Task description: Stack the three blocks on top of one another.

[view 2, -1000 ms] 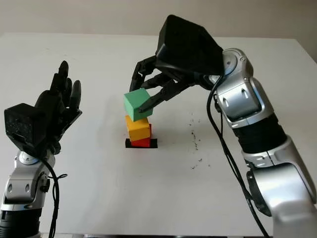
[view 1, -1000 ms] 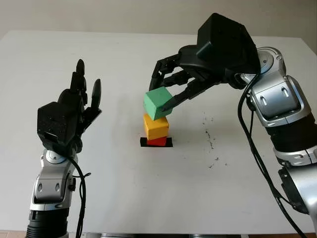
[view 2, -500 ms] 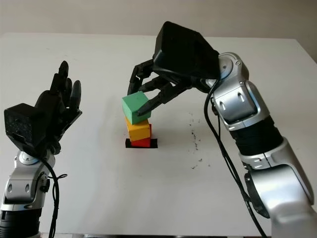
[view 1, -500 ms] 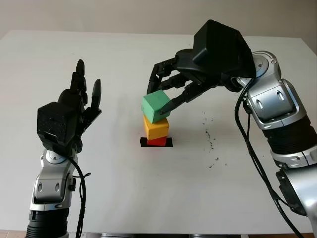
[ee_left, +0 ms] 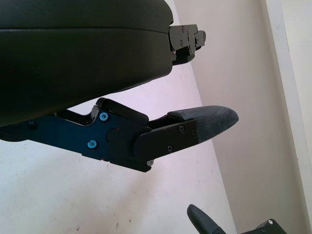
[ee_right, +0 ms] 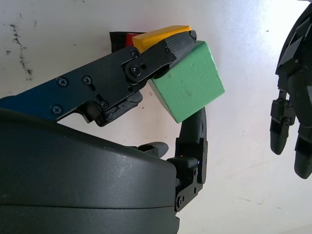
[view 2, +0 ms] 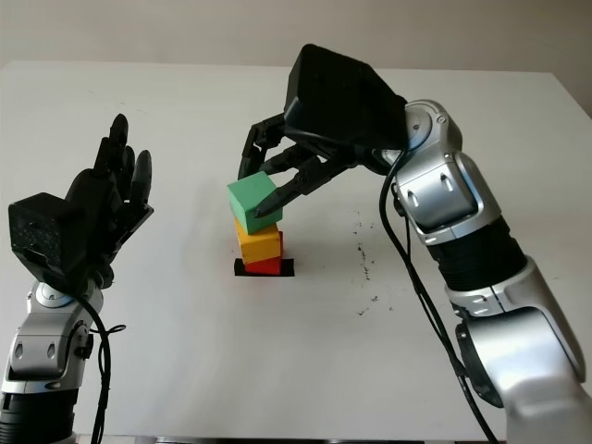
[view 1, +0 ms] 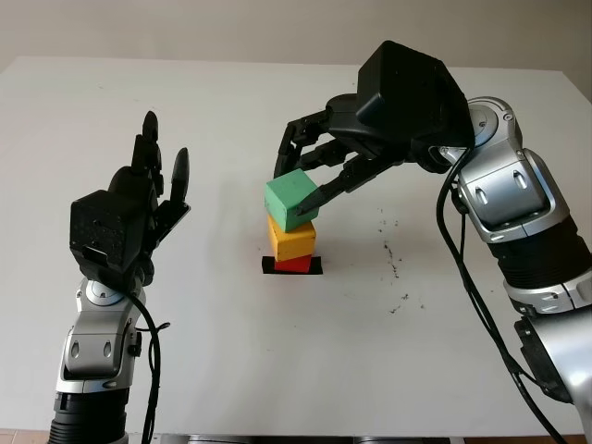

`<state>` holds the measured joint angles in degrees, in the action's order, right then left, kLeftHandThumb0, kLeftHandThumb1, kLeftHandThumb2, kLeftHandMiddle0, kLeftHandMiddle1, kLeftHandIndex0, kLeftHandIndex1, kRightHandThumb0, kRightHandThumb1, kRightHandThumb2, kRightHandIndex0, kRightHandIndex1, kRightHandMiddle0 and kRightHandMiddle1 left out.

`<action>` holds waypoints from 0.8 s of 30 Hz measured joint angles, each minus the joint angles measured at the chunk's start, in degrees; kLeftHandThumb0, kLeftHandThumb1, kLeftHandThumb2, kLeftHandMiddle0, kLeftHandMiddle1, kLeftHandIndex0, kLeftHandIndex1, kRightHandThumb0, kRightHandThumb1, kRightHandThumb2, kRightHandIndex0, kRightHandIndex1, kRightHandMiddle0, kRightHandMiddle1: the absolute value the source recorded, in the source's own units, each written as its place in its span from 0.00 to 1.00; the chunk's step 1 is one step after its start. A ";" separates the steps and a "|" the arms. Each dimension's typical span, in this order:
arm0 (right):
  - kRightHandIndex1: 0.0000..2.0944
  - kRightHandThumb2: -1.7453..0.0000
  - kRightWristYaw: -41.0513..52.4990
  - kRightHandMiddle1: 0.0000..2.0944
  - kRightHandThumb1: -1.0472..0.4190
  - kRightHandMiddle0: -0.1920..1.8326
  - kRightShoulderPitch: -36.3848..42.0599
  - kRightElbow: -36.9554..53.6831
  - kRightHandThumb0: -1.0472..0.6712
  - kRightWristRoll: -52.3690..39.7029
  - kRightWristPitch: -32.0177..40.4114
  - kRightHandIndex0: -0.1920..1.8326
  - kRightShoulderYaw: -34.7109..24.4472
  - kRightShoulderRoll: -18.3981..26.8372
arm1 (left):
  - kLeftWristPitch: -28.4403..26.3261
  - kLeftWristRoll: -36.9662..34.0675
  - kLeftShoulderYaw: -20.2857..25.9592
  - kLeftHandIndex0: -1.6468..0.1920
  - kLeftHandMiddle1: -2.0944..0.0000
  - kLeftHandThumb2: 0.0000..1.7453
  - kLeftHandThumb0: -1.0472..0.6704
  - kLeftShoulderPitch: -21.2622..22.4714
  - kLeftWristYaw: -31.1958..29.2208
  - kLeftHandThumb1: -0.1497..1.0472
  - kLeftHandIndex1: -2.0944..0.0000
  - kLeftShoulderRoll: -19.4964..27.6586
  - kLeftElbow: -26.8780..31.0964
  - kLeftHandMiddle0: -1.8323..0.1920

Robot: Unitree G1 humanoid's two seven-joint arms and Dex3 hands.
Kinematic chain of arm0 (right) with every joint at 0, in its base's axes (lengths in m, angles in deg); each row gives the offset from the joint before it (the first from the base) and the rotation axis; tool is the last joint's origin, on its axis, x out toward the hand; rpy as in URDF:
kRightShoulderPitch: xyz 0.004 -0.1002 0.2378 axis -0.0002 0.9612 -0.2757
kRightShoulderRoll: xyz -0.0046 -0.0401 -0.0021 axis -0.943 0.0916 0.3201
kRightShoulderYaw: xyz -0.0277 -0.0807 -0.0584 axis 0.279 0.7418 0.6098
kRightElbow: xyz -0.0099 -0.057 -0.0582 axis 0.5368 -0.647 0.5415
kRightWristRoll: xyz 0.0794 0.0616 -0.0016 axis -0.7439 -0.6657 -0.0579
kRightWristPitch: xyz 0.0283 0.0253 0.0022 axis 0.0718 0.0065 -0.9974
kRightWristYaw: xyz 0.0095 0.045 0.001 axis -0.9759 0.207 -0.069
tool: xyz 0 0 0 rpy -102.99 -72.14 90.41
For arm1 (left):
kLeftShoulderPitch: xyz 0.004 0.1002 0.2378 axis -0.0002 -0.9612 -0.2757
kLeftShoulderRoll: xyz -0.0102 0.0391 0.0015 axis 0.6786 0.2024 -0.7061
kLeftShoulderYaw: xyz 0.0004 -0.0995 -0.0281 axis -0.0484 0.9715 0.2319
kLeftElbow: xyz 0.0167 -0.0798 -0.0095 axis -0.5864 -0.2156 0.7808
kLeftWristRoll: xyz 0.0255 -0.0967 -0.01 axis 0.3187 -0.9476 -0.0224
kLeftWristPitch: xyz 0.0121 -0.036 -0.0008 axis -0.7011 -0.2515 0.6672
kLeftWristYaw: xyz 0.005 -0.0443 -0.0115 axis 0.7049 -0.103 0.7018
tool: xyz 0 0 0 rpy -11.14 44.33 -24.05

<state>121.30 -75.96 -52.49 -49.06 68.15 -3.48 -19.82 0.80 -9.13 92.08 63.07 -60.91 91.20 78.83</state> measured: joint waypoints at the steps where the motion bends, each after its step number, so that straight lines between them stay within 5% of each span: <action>1: 0.03 0.97 0.00 0.73 0.06 0.27 0.00 0.00 0.30 0.12 0.00 0.30 0.05 0.00 | 0.19 -0.04 0.00 0.99 0.98 0.39 0.20 -0.01 -0.12 1.00 0.98 0.00 0.00 0.99; 17: 0.03 0.97 0.69 0.72 0.06 0.26 0.20 -0.02 0.30 0.05 -1.07 0.30 0.05 0.00 | 0.84 0.18 0.00 0.98 0.97 0.38 0.20 -0.03 -0.14 1.00 0.97 0.00 -0.03 0.99; 24: 0.01 0.97 1.75 0.54 0.09 0.16 0.41 -0.25 0.27 -0.75 -2.41 0.23 0.03 0.01 | 0.96 0.46 0.00 0.98 0.97 0.39 0.21 -0.03 -0.18 1.00 0.97 0.00 -0.05 0.99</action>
<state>123.05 -75.54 -52.74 -49.81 65.74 -3.44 -19.81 1.77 -8.67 92.07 63.04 -61.09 91.20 78.78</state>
